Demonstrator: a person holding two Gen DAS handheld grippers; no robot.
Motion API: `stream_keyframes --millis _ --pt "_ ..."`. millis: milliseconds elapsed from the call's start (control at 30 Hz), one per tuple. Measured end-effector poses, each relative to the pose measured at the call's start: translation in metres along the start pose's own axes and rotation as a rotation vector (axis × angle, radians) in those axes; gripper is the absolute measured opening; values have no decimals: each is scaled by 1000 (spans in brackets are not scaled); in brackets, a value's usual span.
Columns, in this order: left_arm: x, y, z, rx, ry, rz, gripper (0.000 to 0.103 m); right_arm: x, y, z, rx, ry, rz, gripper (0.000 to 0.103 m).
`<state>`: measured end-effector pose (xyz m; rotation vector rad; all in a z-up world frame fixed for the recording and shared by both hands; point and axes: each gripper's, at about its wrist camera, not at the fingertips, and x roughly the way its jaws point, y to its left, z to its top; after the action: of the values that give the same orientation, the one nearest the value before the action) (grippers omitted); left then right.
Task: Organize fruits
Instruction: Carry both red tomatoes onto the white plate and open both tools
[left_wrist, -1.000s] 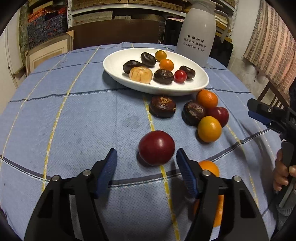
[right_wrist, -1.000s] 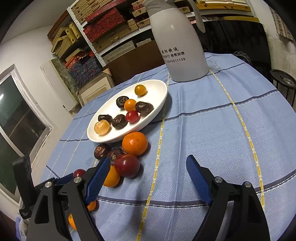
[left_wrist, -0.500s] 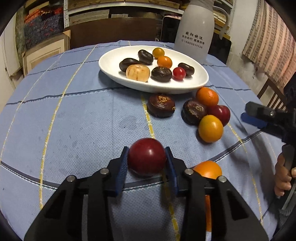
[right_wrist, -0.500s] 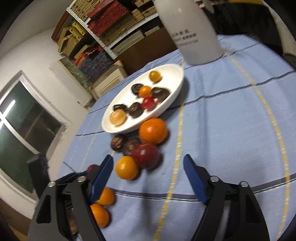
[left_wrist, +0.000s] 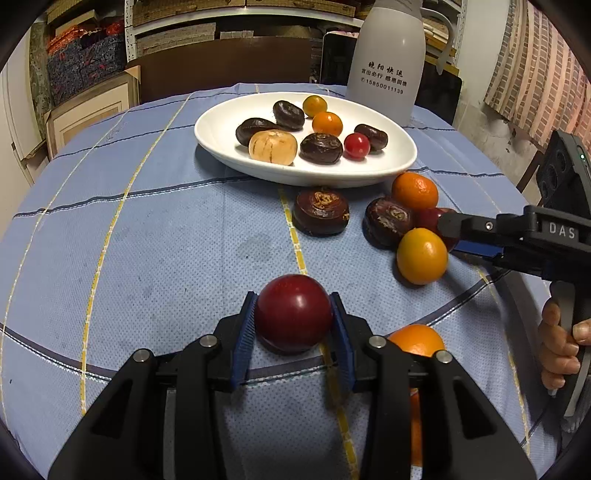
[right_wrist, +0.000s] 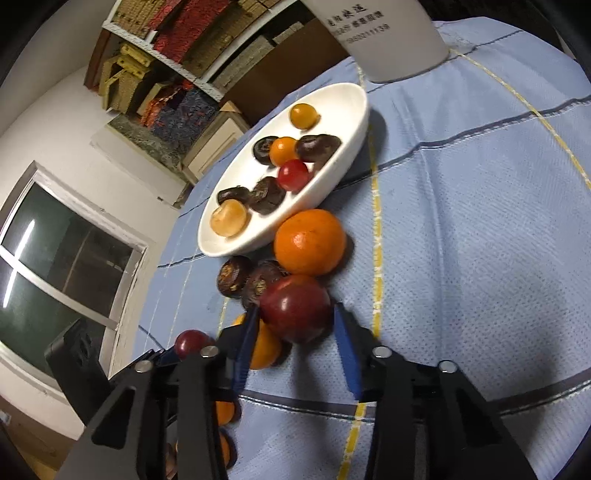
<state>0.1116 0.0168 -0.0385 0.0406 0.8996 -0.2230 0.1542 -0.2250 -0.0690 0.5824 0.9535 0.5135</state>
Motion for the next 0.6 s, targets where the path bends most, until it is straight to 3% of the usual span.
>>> stream_keyframes --millis 233,367,500,600 --pt "-15 -1 1 -8 -56 -21 38 -10 2 -4 -20 -27 -3 38" --pt "-30 1 10 -27 -98 -36 38 -31 3 -5 -38 -93 3 38" --pt "-39 3 36 -33 -134 -40 37 -53 15 1 -93 -186 -32 38" --pt "-40 8 65 -43 -149 -36 37 -58 23 17 -117 -196 -33 38"
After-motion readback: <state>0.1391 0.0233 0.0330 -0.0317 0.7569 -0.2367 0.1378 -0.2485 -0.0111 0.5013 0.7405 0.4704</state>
